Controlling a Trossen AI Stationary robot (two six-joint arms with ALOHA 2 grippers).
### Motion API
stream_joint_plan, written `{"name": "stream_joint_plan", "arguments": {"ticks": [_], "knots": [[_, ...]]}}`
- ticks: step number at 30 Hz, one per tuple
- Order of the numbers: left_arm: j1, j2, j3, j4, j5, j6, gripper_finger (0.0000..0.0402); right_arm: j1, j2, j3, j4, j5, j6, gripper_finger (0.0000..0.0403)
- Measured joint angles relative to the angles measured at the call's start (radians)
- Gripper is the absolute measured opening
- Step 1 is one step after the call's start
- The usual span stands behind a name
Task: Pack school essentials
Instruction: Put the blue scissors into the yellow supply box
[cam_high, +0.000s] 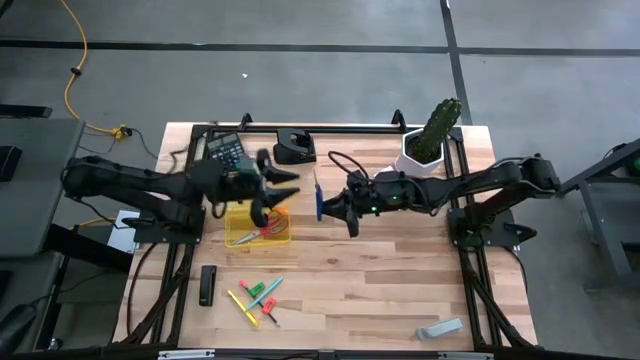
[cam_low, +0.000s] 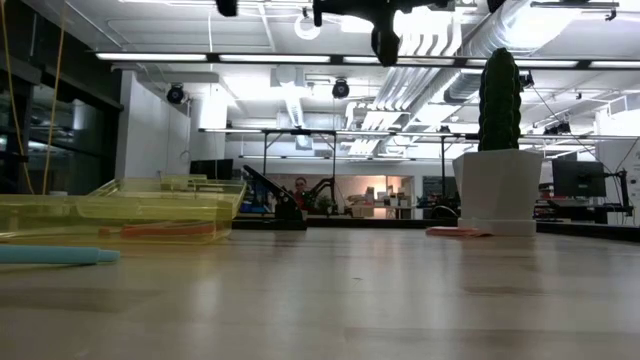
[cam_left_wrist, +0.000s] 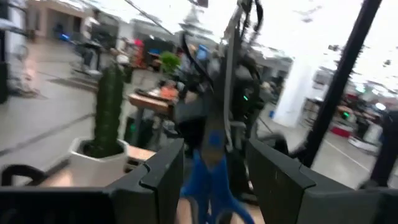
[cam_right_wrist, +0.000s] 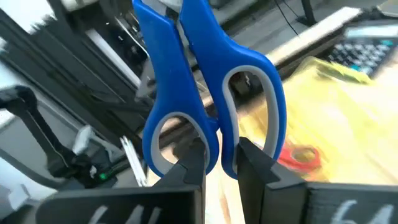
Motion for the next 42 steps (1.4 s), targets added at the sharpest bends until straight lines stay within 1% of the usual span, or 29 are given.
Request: {"name": "stream_joint_plan", "arguments": {"ticks": [10,15,19,22,25,28,31,37,42], "knots": [[-0.029,0.157,0.001,0.177,-0.002,-0.015,0.0161,-0.001,0.0,0.0,0.019,-0.017,0.001,0.0028],[-0.029,0.211,0.034,0.191,-0.004,-0.014,0.0161,-0.004,0.0,0.0,0.024,-0.027,0.002,0.0028],[-0.029,0.249,0.067,0.186,-0.009,0.031,0.0161,-0.004,0.0,0.0,0.025,-0.029,0.001,0.0027],[-0.028,0.255,0.072,0.177,-0.023,0.037,0.0161,-0.004,0.0,0.0,0.029,-0.036,0.0,0.0027],[-0.024,0.244,0.072,0.121,-0.024,0.037,0.0161,-0.002,0.0,0.0,0.033,-0.035,-0.002,0.0027],[-0.025,0.221,0.072,0.073,-0.048,0.037,0.0161,-0.002,0.0,0.0,0.034,-0.034,-0.002,0.0027],[-0.025,0.216,0.072,0.074,-0.055,0.037,0.0161,-0.002,0.0,0.0,0.034,-0.035,-0.002,0.0027],[-0.025,0.235,0.082,0.085,0.002,0.01,0.0161,-0.002,0.0,0.0,0.025,-0.062,-0.002,0.0025],[-0.025,0.269,0.116,0.084,0.005,0.038,0.0161,-0.004,-0.001,0.0,0.02,-0.089,-0.002,0.0025]]}}
